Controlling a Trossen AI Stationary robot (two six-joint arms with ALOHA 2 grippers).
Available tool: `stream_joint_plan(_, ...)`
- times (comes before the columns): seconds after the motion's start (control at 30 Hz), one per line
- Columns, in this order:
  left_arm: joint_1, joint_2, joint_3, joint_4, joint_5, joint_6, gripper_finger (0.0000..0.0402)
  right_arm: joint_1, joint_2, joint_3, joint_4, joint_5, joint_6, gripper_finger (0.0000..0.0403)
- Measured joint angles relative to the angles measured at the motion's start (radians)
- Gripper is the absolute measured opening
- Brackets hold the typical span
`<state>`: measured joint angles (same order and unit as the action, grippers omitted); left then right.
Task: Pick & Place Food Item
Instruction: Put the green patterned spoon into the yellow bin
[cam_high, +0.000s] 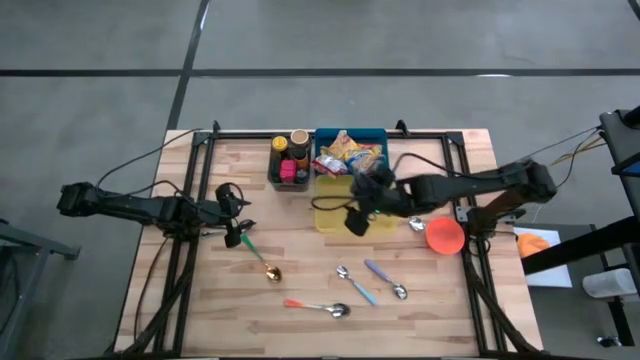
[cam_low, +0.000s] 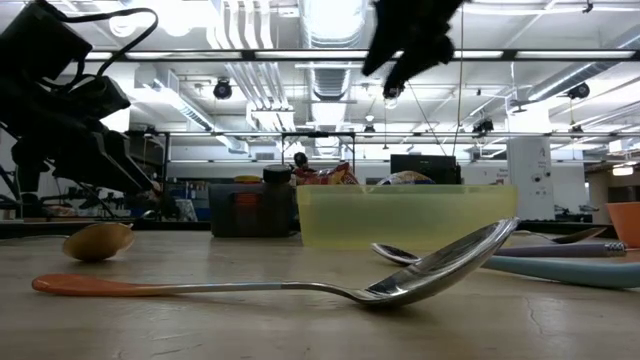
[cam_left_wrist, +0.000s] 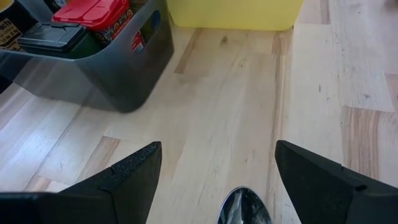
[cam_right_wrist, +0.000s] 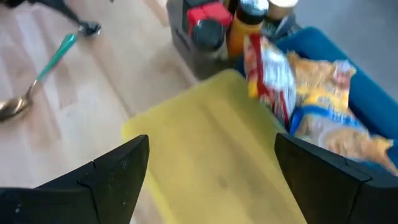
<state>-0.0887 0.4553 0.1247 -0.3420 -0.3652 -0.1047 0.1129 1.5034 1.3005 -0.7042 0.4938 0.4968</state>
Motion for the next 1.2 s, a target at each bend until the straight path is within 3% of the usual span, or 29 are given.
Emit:
stream_joint_plan(0.3, 0.0, 0.0, 0.0, 0.0, 0.0, 0.0, 0.0317, 0.105, -0.211, -0.226, -0.034, 0.009, 0.168, 0.0345)
stream_joint_plan(0.63, 0.0, 0.0, 0.0, 0.0, 0.0, 0.0, 0.0317, 0.152, -0.391, -0.429, -0.173, 0.03, 0.479, 0.0345)
stream_joint_plan(1.0, 0.0, 0.0, 0.0, 0.0, 0.0, 0.0, 0.0317, 0.15, -0.428, -0.501, -0.39, 0.034, 0.658, 0.0345)
stream_joint_plan(1.2, 0.0, 0.0, 0.0, 0.0, 0.0, 0.0, 0.0317, 0.13, -0.382, -0.529, -0.399, 0.034, 0.681, 0.0345)
